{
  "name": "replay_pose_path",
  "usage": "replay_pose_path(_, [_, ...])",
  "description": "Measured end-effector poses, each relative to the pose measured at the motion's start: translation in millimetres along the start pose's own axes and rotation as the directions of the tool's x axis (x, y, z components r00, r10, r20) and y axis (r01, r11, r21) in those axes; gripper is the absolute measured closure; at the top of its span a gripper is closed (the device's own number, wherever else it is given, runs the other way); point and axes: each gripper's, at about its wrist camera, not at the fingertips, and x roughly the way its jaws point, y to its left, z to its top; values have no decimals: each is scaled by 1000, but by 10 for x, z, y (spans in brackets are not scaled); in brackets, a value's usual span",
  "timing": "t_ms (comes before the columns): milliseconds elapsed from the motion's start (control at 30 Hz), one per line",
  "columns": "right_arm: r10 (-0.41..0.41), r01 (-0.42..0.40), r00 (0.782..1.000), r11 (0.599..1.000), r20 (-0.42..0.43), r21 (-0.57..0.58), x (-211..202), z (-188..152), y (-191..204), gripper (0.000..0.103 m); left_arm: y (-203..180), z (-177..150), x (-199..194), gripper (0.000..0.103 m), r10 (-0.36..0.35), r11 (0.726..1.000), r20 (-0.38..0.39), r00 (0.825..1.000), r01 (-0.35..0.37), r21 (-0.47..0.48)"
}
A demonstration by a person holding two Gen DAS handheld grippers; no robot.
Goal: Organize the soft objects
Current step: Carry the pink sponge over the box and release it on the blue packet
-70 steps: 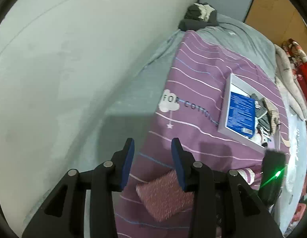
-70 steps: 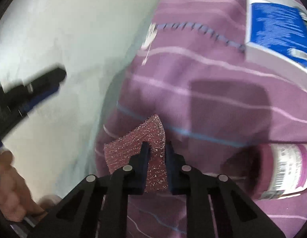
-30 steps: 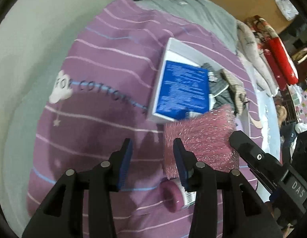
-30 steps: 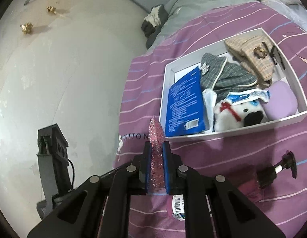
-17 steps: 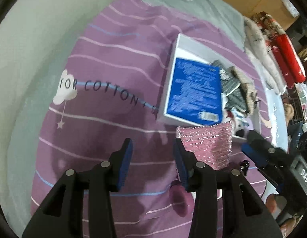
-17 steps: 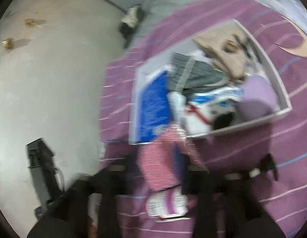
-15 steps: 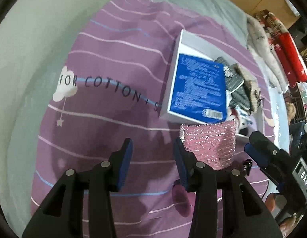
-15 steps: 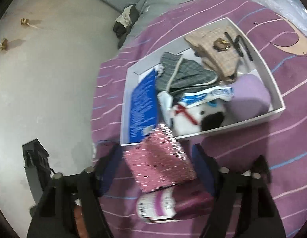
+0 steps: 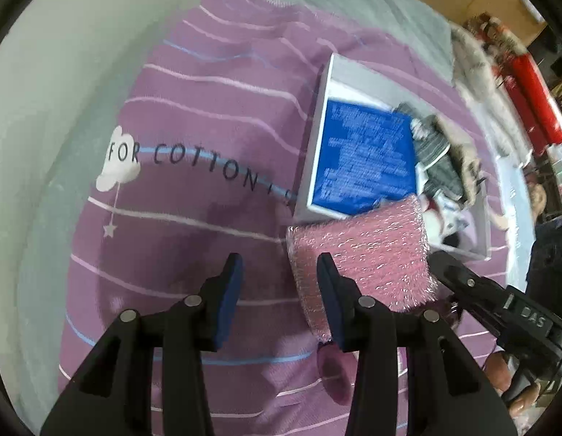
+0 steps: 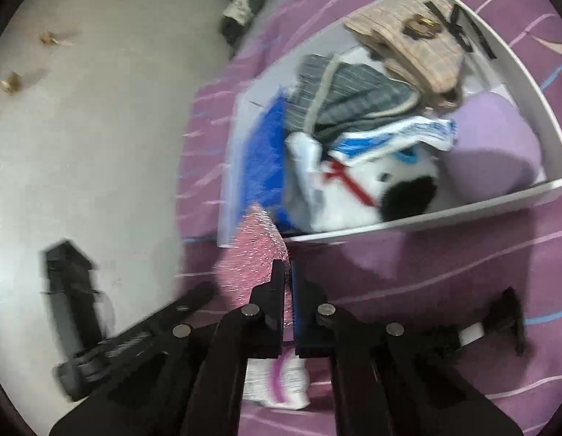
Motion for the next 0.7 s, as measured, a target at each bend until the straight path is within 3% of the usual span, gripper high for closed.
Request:
replay_pose_path(100, [103,-103,994,995,42,-12,-197,26,110,103,27,-14,-279,59,-6,1000,173,985,6,2])
replay_pose_path(167, [136,-136,988,991,69,-16,-295,57,164,103,-4,-61,-490,58,1,1000,297,955,-9,25])
replay_pose_path(200, [148,-147,985,989,93,-17,-351,91,190,103,-31,-71,-545,48,-1,999,327,945,-12,38])
replay_pose_path(233, [155,-155,981,988,114,-14,-385,131,199,103,-74,-58,-581,29,0,998,353,936,-21,56])
replay_pose_path(267, [169,-170,976,985,138,-5,-423,196,207,103,-128,-34,-594,21,2,996,376,927,-33,77])
replay_pose_path(300, [192,-196,969,981,159,12,-443,267,208,103,-188,7,-588,16,8,995,404,915,-48,90])
replay_pose_path(367, [244,-257,949,965,199,43,-434,421,204,103,-276,111,-539,16,15,993,457,889,-68,100])
replay_pose_path(400, [264,-283,939,957,220,60,-413,499,196,103,-319,164,-481,16,11,991,463,886,-70,111])
replay_pose_path(467, [282,-314,924,945,258,91,-382,617,159,103,-357,290,-328,17,-36,990,423,905,-25,138])
replay_pose_path(567, [278,-356,890,919,360,171,-232,805,33,103,-307,335,-170,17,-97,993,360,928,67,96])
replay_pose_path(600, [245,-342,891,917,382,208,-207,822,-33,100,-303,317,-154,17,-106,992,351,930,77,96])
replay_pose_path(633, [174,-285,908,923,381,257,-133,848,-78,96,-314,296,-144,17,-111,991,343,933,79,106])
replay_pose_path(700, [53,-154,941,947,335,282,-68,803,-113,75,-361,256,-148,17,-95,991,338,936,57,123])
